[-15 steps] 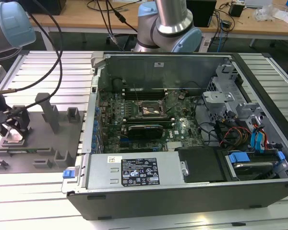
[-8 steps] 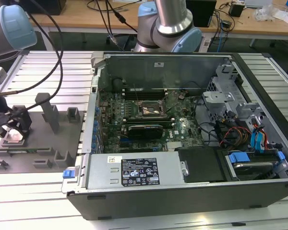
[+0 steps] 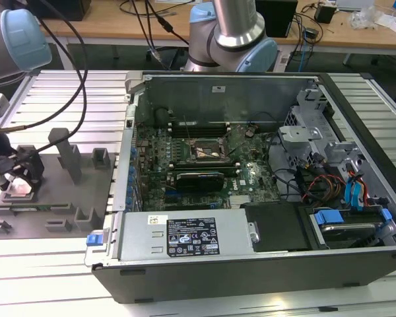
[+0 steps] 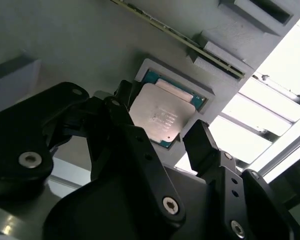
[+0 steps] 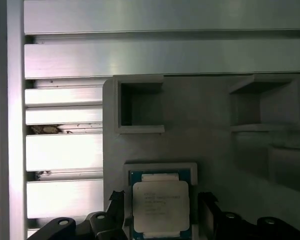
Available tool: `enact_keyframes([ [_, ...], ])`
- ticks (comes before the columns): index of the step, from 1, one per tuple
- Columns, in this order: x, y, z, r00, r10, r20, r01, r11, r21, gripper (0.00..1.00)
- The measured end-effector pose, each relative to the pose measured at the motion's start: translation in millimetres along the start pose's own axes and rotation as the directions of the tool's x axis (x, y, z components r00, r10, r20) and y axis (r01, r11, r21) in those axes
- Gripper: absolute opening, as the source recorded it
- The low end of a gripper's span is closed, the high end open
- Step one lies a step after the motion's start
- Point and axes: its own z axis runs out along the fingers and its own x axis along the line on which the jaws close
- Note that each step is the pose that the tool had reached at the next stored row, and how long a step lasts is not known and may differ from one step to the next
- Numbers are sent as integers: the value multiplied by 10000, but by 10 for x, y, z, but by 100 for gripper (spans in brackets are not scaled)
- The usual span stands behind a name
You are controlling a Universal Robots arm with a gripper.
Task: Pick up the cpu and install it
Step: 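Pick up the cpu and move it towards the insertion slot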
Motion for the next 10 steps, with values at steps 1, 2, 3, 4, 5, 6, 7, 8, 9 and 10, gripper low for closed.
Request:
enact_keyframes([
  [1,0,1,7,10000,-31,-1,31,10000,-1,69],
  [2,1,5,11,10000,-48,-5,48,10000,0,69],
  [3,2,9,16,10000,-58,-6,58,10000,0,69],
  [4,2,14,19,10000,-60,-5,60,10000,-1,69],
  [5,2,18,21,10000,-60,-4,60,10000,-1,69],
  [6,2,20,22,10000,-63,-5,63,10000,-1,69],
  [7,2,20,21,10000,-63,-6,63,10000,0,69],
  [8,2,21,21,10000,-61,-6,61,10000,0,69],
  [9,2,22,22,10000,-61,-5,61,10000,-1,69],
  [10,2,22,22,10000,-61,-5,61,10000,0,69],
])
